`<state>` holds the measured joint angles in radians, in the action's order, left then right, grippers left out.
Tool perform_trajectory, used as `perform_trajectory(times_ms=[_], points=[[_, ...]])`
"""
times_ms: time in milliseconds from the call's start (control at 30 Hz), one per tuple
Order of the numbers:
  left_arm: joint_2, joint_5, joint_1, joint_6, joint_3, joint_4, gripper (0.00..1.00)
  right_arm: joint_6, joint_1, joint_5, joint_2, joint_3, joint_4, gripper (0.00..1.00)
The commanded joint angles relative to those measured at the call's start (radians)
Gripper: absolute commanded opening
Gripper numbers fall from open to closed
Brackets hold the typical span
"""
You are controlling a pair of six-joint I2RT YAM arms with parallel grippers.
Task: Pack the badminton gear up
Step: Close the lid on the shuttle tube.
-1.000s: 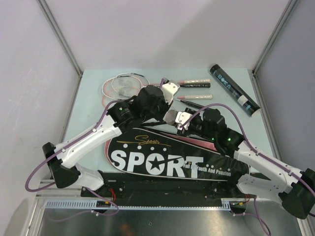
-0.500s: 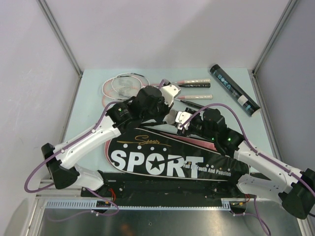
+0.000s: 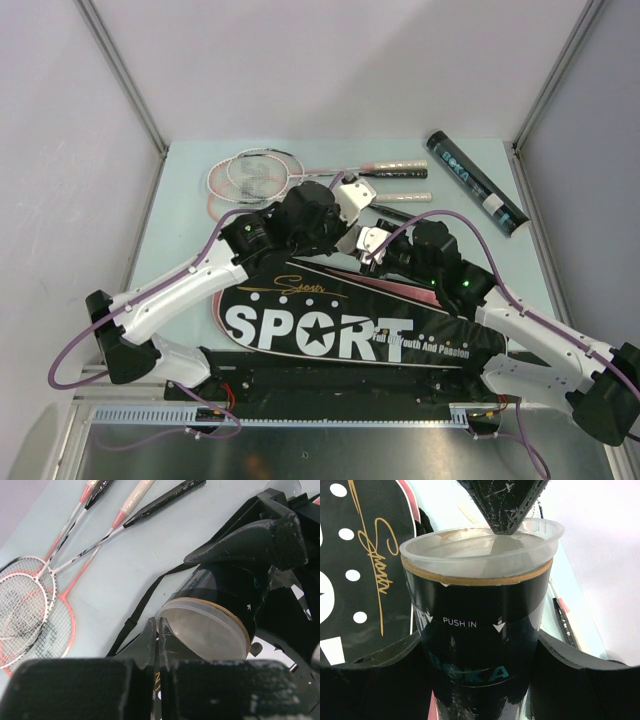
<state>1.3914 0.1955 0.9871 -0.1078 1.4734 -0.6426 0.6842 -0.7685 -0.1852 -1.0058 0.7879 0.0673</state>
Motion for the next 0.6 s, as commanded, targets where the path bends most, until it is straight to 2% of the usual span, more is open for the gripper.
perform_trajectory(times_ms=[0,67,400,567], points=[[0.017,-0.145,0.024,-0.098,-0.002,-0.011,0.00,0.021,-0.012,-0.056,0.027,0.054,-0.167,0.08],[0.029,-0.186,0.024,-0.116,0.002,-0.022,0.00,0.025,-0.015,-0.059,0.030,0.056,-0.169,0.08],[0.086,-0.186,0.035,-0.167,0.034,-0.074,0.00,0.028,-0.031,-0.091,0.036,0.056,-0.181,0.08],[0.115,-0.275,0.036,-0.181,0.054,-0.107,0.00,0.051,-0.055,-0.085,0.029,0.056,-0.216,0.07]])
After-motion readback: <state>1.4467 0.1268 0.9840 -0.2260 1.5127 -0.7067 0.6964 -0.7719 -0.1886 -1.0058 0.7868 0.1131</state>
